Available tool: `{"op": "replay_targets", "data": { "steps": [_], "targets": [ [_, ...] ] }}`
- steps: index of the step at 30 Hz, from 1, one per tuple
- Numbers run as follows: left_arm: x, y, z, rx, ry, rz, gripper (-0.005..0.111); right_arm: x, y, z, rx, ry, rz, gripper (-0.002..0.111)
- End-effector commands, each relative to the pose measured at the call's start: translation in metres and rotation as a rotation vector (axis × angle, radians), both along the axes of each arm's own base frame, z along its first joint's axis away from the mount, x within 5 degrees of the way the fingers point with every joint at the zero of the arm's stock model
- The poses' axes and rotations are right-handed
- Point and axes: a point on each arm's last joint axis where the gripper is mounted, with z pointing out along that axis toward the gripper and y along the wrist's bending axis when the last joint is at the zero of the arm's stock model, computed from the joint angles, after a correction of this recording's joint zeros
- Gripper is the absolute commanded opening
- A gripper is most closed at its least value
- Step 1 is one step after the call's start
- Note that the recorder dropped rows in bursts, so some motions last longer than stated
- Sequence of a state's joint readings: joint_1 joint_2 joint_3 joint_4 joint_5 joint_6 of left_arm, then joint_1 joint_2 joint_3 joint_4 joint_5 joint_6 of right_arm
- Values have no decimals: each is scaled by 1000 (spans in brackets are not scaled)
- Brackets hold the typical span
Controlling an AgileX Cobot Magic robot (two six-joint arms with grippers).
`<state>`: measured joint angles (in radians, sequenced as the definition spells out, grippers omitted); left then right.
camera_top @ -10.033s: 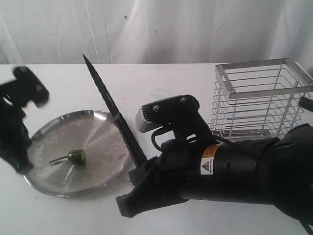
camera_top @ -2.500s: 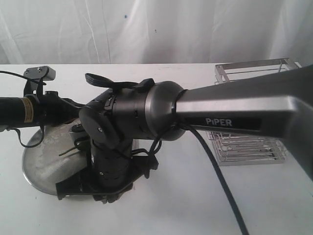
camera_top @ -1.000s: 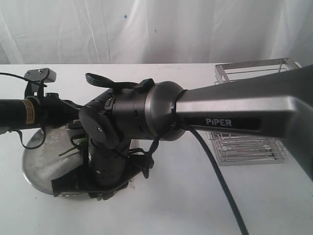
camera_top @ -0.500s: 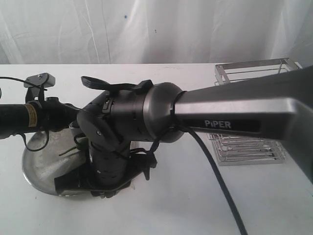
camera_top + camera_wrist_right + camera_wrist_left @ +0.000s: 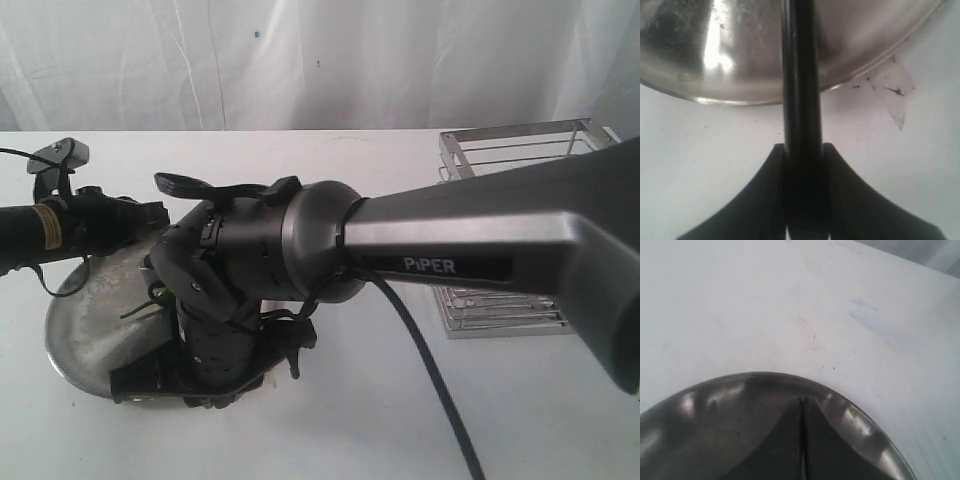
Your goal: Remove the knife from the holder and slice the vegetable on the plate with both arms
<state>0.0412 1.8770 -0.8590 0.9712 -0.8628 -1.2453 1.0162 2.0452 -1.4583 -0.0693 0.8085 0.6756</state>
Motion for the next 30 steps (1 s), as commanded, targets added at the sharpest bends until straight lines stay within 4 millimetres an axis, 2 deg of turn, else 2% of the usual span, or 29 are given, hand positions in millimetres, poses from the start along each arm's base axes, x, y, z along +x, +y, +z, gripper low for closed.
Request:
{"op": "replay_targets", "data": {
  "steps": [1, 7, 30],
  "targets": [
    [2, 20, 5, -91, -12, 80, 0, 2, 5, -9, 2, -7, 10, 0],
    [2, 20, 11, -116, -81, 37, 0, 3, 12, -5, 44, -41, 24, 0],
    [0, 18, 10, -73, -90, -12, 0, 7, 16, -2, 76, -100, 46, 0]
  ]
}}
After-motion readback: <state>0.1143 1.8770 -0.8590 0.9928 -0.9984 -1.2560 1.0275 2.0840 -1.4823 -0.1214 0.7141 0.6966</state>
